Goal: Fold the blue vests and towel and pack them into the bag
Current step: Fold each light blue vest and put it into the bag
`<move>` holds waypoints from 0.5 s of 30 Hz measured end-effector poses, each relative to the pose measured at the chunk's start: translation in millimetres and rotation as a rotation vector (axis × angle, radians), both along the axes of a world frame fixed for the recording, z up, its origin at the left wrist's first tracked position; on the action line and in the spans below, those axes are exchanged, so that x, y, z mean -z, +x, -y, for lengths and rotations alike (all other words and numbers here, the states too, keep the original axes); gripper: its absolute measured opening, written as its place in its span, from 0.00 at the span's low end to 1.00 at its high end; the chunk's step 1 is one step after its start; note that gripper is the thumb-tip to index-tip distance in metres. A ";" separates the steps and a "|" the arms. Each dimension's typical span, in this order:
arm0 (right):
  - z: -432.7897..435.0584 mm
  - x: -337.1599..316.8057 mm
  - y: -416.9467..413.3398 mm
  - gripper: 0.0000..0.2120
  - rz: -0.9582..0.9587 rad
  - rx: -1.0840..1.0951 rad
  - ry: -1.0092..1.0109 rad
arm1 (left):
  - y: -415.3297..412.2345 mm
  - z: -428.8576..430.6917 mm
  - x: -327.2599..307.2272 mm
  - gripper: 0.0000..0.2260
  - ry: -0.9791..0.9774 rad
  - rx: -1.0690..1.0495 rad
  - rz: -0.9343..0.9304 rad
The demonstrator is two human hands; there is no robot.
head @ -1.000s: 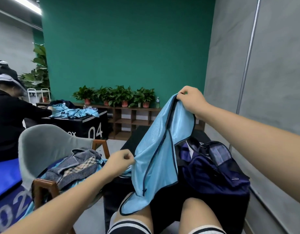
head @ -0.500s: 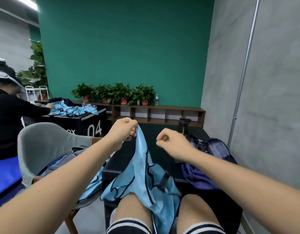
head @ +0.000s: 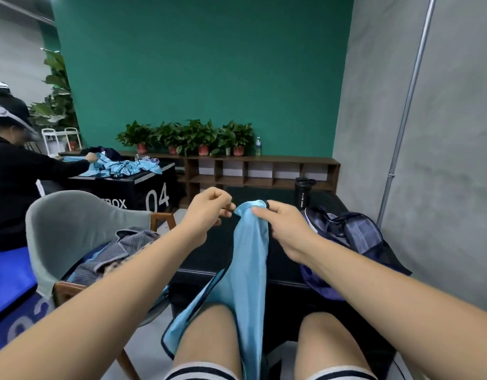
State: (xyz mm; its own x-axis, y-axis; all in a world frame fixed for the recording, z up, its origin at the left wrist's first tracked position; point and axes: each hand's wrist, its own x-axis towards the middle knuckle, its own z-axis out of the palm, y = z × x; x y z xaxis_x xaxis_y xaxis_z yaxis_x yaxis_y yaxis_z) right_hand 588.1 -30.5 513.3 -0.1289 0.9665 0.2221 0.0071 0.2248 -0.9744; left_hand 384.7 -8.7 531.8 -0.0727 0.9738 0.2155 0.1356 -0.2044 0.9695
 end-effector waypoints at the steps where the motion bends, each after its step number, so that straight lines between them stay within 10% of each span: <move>1: -7.2 -2.9 1.2 0.06 0.010 0.009 -0.011 | -3.6 -3.2 12.1 0.05 -0.029 -0.010 -0.017; 15: -82.1 -51.1 6.4 0.06 0.108 0.016 -0.033 | -108.1 -6.7 201.7 0.01 -0.298 -0.119 -0.202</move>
